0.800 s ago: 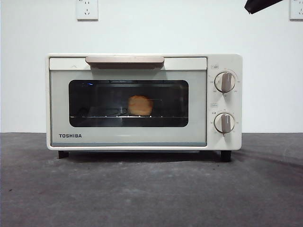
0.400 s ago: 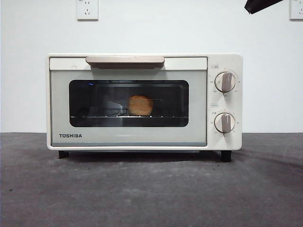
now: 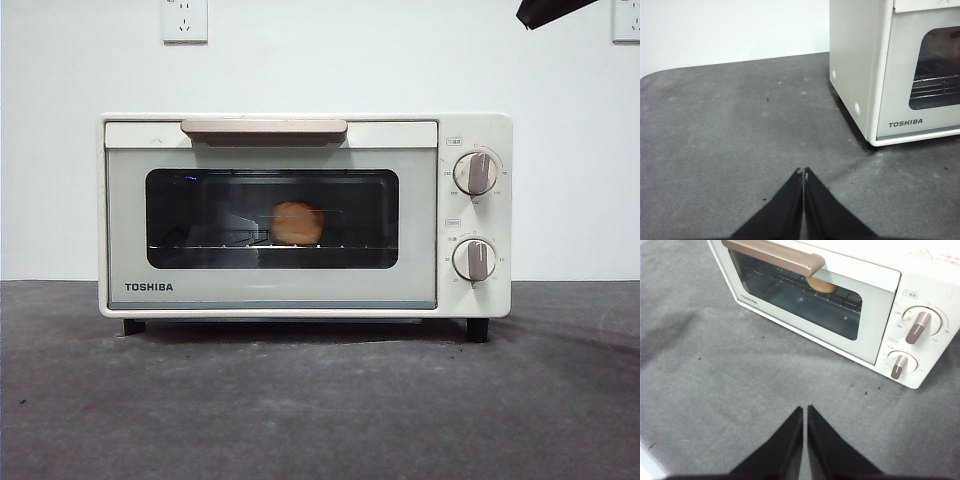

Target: The left arm flap open the oven, the right arm pick bread and place it into oven, the left arm flap close the oven

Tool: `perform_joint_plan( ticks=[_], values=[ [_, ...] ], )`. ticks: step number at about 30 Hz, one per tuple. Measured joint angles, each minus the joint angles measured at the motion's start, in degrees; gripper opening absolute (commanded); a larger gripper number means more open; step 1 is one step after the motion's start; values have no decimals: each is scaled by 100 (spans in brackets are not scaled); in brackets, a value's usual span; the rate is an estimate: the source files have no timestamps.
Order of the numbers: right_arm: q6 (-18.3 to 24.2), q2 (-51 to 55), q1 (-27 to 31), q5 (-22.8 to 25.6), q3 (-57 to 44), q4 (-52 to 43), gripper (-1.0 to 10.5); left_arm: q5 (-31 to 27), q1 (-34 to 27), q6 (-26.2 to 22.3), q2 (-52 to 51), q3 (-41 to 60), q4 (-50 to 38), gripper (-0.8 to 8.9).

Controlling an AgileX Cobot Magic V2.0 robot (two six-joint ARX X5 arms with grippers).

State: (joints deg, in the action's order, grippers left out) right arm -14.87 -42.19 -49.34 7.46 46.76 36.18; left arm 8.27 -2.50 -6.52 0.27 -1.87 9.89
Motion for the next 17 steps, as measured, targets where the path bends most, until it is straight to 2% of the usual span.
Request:
perform_joint_plan(
  ticks=[4, 6, 8, 14, 17],
  values=[
    [118, 76, 118, 186, 0, -52, 10, 0, 0, 0, 0, 0, 0, 16],
    [162, 153, 385, 437, -4, -273, 10, 0, 0, 0, 0, 0, 0, 16],
    [175, 264, 769, 426, -90, -667, 10, 0, 0, 0, 0, 0, 0, 16],
    [208, 909, 2225, -428, -1143, -1930, 10, 0, 0, 2, 0, 0, 0, 16],
    [210, 1373, 2929, -588, -1764, -2422, 10, 0, 0, 0, 0, 0, 0, 16]
  ],
)
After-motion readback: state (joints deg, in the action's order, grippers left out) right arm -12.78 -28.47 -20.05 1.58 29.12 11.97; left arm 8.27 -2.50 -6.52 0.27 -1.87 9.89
